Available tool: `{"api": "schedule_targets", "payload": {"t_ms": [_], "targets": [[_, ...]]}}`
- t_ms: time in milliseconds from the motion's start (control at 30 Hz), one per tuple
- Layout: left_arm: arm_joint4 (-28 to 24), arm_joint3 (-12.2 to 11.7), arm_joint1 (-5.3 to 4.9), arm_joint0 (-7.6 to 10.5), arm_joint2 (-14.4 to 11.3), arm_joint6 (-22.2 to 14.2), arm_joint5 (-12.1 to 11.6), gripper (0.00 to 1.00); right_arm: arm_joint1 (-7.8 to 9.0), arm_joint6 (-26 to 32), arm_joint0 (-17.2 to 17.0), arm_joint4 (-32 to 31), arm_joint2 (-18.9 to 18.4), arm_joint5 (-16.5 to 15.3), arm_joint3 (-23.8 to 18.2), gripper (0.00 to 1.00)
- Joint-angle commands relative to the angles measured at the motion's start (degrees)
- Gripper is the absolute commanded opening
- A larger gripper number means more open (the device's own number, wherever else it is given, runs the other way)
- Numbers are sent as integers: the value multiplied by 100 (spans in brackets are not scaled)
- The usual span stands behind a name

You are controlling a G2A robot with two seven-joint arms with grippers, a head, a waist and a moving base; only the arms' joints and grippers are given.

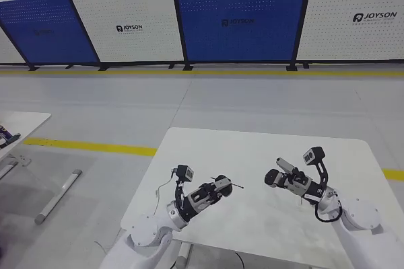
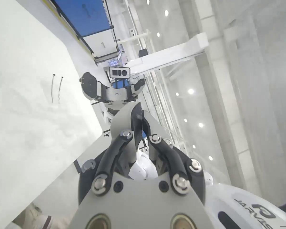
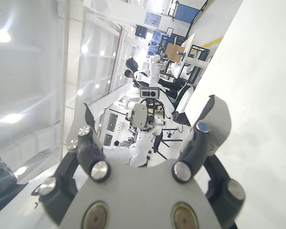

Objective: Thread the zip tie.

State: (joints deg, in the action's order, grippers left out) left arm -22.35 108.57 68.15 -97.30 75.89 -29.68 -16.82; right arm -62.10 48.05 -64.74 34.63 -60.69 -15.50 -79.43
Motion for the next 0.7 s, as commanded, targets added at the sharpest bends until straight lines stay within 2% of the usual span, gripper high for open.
{"api": "schedule_targets", "payload": {"t_ms": [0, 267, 333, 500, 667], "targets": [[54, 22, -4, -42, -20, 115, 236, 0, 0, 0, 0, 0, 0, 0, 0, 100], [51, 7, -1, -28, -41, 146, 273, 0, 0, 0, 0, 0, 0, 0, 0, 100], [66, -102, 7, 120, -172, 154, 518, 0, 0, 0, 0, 0, 0, 0, 0, 100], [171, -501, 64, 515, -489, 479, 545, 0, 0, 0, 0, 0, 0, 0, 0, 100], [171, -501, 64, 515, -489, 479, 545, 0, 0, 0, 0, 0, 0, 0, 0, 100]]}}
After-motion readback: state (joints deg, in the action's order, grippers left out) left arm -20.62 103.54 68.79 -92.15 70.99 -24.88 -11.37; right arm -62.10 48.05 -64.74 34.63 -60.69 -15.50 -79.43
